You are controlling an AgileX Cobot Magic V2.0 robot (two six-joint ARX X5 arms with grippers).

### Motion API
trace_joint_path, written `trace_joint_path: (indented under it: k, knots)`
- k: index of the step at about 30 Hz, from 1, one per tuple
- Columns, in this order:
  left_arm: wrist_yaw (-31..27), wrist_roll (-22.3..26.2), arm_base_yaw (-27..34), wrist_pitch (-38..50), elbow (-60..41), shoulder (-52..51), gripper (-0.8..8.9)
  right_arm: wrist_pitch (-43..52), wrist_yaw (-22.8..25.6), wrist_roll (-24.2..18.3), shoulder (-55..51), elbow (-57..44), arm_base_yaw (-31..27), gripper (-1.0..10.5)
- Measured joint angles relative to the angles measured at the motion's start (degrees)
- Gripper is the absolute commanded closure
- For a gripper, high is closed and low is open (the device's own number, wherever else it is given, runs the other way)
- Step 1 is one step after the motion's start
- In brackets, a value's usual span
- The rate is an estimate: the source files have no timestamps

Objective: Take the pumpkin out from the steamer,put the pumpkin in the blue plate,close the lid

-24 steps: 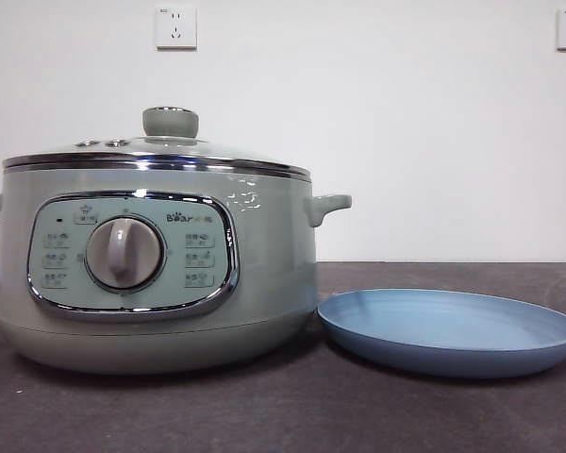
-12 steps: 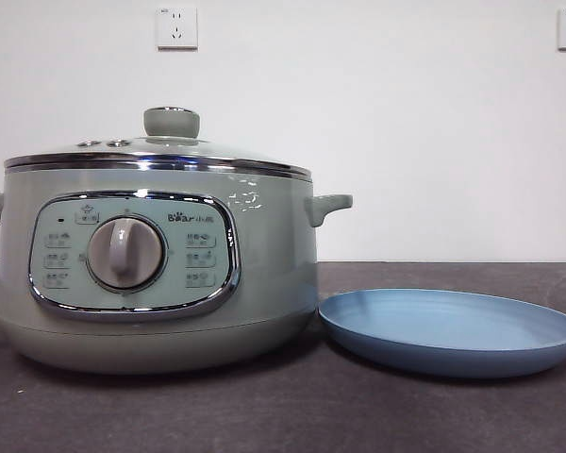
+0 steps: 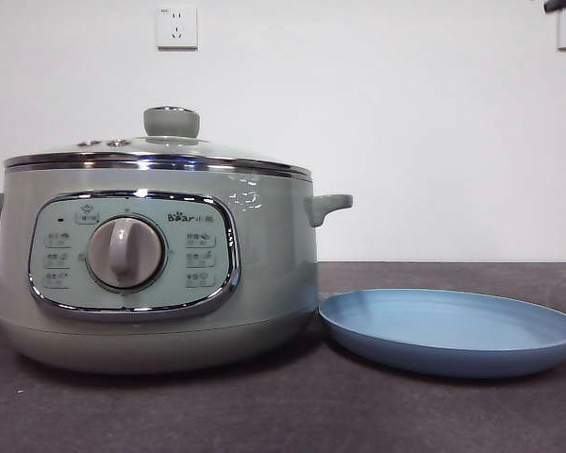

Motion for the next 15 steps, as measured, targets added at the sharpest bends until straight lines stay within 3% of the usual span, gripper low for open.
trace_joint_path:
  k: [2, 3, 15]
  knots:
    - [0.92, 0.55, -0.66, 0.02, 1.66, 2.95, 3.97, -1.03, 0.0, -0.02, 1.79, 1.29, 0.0, 5.2]
    - [1.38, 0.66, -0.98, 0.04, 2.23, 3.98, 3.71, -1.36, 0.0, -0.02, 2.47, 1.77, 0.0, 5.1]
    - [1.77, 1.51, -14.21, 0.11, 12.2, 20.63, 3.77, -1.27, 0.02, -0.02, 4.83, 2.73, 1.14, 5.0]
